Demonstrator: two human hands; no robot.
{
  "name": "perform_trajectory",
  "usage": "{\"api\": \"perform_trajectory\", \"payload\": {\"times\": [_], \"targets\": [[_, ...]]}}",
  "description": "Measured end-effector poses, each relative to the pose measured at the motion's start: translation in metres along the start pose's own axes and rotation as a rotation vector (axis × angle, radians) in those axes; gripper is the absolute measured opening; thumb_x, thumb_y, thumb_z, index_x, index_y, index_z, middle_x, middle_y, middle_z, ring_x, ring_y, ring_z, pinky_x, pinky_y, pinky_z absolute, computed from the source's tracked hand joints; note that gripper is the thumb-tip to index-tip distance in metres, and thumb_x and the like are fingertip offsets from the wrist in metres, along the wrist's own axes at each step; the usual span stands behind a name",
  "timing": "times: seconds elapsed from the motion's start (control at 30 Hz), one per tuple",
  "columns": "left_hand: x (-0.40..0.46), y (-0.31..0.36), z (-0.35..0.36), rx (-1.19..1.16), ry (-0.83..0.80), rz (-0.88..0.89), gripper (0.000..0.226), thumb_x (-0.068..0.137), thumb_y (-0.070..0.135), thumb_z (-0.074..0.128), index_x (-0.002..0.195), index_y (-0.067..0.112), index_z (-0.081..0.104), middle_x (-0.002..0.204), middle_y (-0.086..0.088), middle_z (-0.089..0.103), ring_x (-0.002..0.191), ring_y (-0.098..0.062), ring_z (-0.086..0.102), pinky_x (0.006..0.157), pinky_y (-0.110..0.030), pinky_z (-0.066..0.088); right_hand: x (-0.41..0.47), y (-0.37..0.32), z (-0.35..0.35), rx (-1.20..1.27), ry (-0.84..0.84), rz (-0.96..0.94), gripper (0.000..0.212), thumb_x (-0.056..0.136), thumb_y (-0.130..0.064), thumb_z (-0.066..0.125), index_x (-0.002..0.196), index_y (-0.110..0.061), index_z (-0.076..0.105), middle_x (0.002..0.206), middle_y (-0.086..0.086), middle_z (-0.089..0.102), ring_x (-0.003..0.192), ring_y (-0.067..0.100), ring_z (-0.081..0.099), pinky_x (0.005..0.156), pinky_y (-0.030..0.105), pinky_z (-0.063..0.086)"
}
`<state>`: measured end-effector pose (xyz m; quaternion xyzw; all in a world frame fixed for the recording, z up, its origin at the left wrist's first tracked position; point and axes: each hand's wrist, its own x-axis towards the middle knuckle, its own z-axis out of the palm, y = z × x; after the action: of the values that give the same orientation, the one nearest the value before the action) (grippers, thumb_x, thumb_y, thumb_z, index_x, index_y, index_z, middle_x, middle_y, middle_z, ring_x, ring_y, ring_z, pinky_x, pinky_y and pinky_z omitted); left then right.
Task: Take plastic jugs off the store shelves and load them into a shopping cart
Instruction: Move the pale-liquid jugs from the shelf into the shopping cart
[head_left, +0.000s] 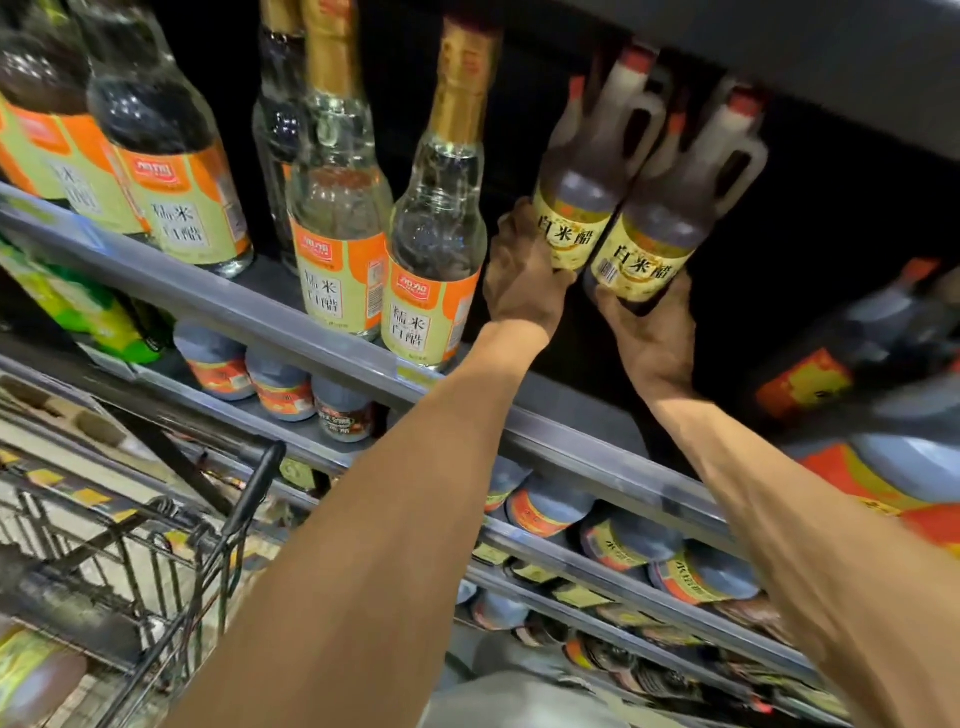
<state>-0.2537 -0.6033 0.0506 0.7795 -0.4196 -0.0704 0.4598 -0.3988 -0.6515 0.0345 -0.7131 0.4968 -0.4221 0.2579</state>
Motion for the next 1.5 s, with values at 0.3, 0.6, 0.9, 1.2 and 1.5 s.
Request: {"api": "perform_trajectory", "payload": {"times": [0.3, 0.6, 0.9, 1.2, 1.5], "targets": [[0.001, 0.008, -0.011, -0.016, -0.102, -0.061, 0.106, 0.086, 0.023, 0.080, 0.161, 0.006, 0.007, 0.160, -0.019, 0.030, 0.144, -0.037, 0.038, 0.114, -0.041, 0.034, 0.002, 0.000, 0.002, -0.022, -0.030, -0.003, 0.094, 0.075, -0.069, 0.077, 0.148, -0.026, 0.036, 0.137, -0.007, 0.064, 0.125, 0.014, 0.062, 0.108, 0.039, 0.050], [-0.035, 0.021, -0.042, 0.036, -0.283, -0.099, 0.103, 0.092, 0.025, 0.074, 0.162, 0.009, -0.001, 0.167, -0.014, 0.015, 0.155, -0.031, 0.017, 0.122, -0.040, 0.025, -0.004, -0.008, -0.009, -0.060, -0.148, 0.078, 0.105, 0.081, -0.044, 0.082, 0.160, -0.016, 0.019, 0.158, 0.004, 0.045, 0.145, 0.023, 0.043, 0.117, 0.028, 0.031], [-0.118, 0.020, -0.096, 0.192, -0.230, 0.142, 0.072, 0.097, 0.028, 0.065, 0.155, 0.007, 0.029, 0.152, -0.017, 0.041, 0.142, -0.034, 0.038, 0.117, -0.041, 0.035, -0.044, -0.011, -0.027, -0.078, -0.278, 0.204, 0.122, 0.058, -0.053, 0.086, 0.158, -0.016, 0.027, 0.160, 0.011, 0.038, 0.148, 0.028, 0.037, 0.119, 0.050, 0.037], [-0.200, -0.028, -0.185, 0.277, -0.156, 0.395, 0.071, 0.097, 0.040, 0.061, 0.157, 0.011, 0.036, 0.163, -0.006, 0.036, 0.155, -0.022, 0.025, 0.123, -0.043, 0.029, -0.163, -0.141, -0.063, -0.529, -0.379, -0.236, 0.083, 0.088, -0.029, 0.080, 0.155, -0.012, 0.036, 0.153, 0.011, 0.045, 0.141, 0.029, 0.042, 0.114, 0.044, 0.042], [-0.273, -0.167, -0.344, 0.448, -0.057, -0.053, 0.068, 0.104, 0.049, 0.047, 0.160, 0.018, 0.026, 0.169, 0.000, 0.018, 0.158, -0.021, 0.007, 0.127, -0.047, 0.017, -0.265, -0.239, 0.054, -0.609, -0.684, -0.806, 0.090, 0.084, -0.037, 0.082, 0.156, -0.008, 0.037, 0.159, 0.017, 0.040, 0.146, 0.037, 0.041, 0.113, 0.052, 0.043]]}}
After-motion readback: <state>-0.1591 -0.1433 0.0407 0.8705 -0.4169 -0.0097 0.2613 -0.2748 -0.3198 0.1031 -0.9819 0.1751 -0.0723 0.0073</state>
